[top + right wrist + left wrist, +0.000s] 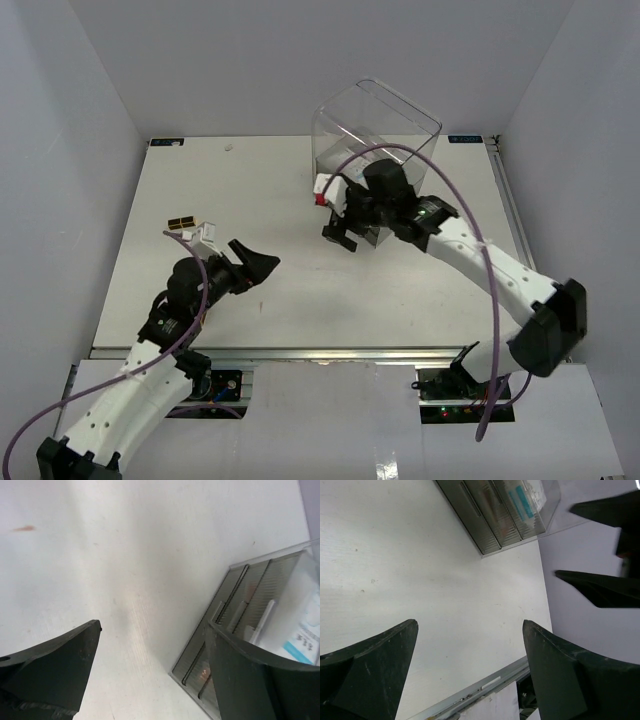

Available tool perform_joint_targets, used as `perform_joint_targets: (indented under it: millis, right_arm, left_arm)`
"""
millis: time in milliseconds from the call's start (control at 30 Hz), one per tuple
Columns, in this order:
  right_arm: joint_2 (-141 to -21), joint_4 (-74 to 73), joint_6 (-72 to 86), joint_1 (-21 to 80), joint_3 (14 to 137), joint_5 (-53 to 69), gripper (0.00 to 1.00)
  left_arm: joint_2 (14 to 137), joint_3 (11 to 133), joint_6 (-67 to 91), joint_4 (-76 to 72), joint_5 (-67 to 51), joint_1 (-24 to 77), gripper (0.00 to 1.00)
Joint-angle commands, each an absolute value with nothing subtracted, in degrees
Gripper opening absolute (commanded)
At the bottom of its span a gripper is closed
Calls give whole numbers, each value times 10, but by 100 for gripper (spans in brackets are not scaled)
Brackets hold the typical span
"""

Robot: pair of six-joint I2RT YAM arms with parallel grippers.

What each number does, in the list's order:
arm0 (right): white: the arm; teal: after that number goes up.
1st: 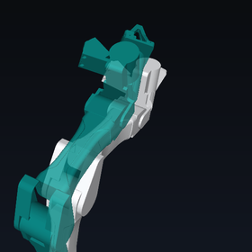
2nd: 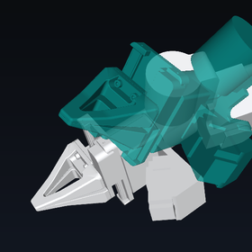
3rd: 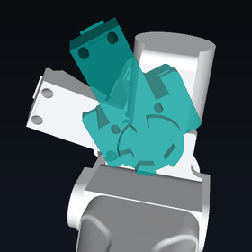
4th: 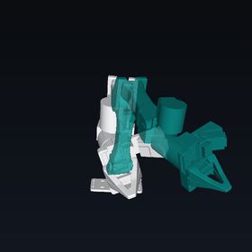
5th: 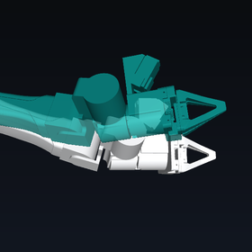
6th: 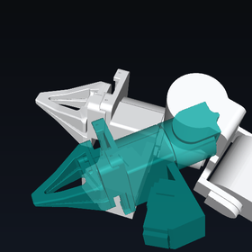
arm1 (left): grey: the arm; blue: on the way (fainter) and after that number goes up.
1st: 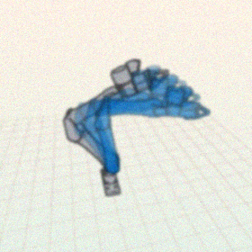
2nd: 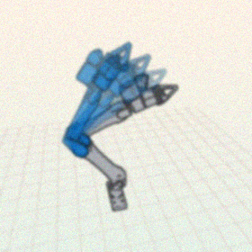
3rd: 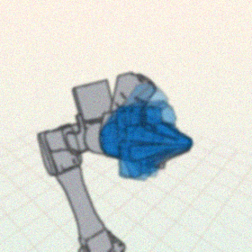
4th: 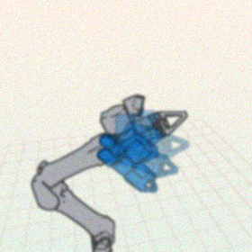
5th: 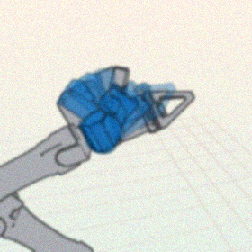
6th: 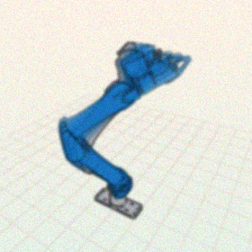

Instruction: Organize the makeup

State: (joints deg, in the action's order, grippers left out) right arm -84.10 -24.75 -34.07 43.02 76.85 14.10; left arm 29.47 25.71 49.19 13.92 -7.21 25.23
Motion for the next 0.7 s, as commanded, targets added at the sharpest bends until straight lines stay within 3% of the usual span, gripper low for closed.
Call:
perform_joint_targets:
  millis: [0, 100, 300, 467, 667]
  right_arm:
    - [-717, -260, -420, 343, 669, 398, 90]
    - [-597, -212, -433, 325, 584, 413, 90]
    - [-520, -163, -379, 177, 517, 505, 93]
    - [-503, -77, -307, 34, 454, 641, 96]
    - [-509, -64, -294, -19, 425, 673, 99]
  left_arm:
    - [406, 234, 533, -56, -148, 250, 92]
    - [512, 249, 540, -158, -176, 252, 84]
    - [757, 325, 544, -284, -203, 263, 74]
    - [918, 405, 572, -386, -221, 270, 65]
    - [1066, 512, 587, -407, -218, 280, 59]
